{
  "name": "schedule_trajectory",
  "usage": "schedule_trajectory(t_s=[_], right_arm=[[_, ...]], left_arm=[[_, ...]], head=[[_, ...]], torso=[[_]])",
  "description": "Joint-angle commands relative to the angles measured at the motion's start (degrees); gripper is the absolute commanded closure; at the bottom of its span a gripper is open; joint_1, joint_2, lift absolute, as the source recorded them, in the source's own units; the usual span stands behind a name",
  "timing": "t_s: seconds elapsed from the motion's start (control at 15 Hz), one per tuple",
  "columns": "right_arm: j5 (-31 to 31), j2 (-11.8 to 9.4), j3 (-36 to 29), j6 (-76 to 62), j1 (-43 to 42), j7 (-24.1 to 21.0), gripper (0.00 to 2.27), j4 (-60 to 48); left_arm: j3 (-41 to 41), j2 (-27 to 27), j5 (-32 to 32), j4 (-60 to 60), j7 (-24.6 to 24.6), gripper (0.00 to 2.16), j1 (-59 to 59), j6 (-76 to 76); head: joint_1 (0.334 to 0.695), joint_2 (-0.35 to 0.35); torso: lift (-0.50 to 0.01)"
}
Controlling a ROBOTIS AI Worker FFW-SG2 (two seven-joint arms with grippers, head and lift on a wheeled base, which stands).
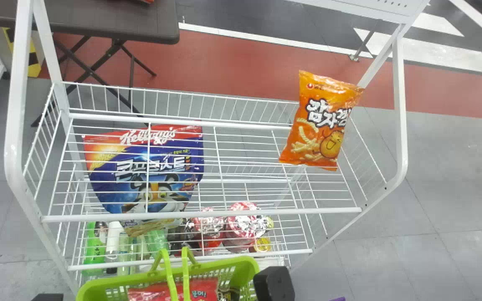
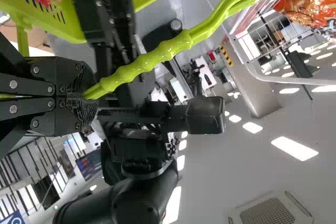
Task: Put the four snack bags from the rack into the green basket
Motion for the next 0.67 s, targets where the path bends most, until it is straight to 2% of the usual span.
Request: schedule_trajectory(t_s=[0.0, 0.13, 0.4, 0.6], right_arm=[[-1.7, 0.2, -2.5, -2.6, 0.2, -0.6, 0.06, -0.3], [-3.1, 0.6, -4.8, -3.5, 0.4, -0.7, 0.07, -1.5], [-6.6, 3.3, -10.8, -19.1, -1.1, -1.5, 0.08, -1.3], [-4.1, 4.8, -11.9, -36.0, -8.3, -7.4, 0.08, 3.9]], left_arm=[[0.2, 0.0, 0.0, 0.0, 0.0, 2.11, 0.1, 0.0], [0.2, 0.0, 0.0, 0.0, 0.0, 2.11, 0.1, 0.0], [0.0, 0.0, 0.0, 0.0, 0.1, 2.11, 0.1, 0.0], [-0.1, 0.0, 0.0, 0.0, 0.1, 2.11, 0.1, 0.0]], head=[[0.695, -0.35], [0.695, -0.35], [0.695, -0.35], [0.695, -0.35]], torso=[[-0.006], [-0.006], [-0.006], [-0.006]])
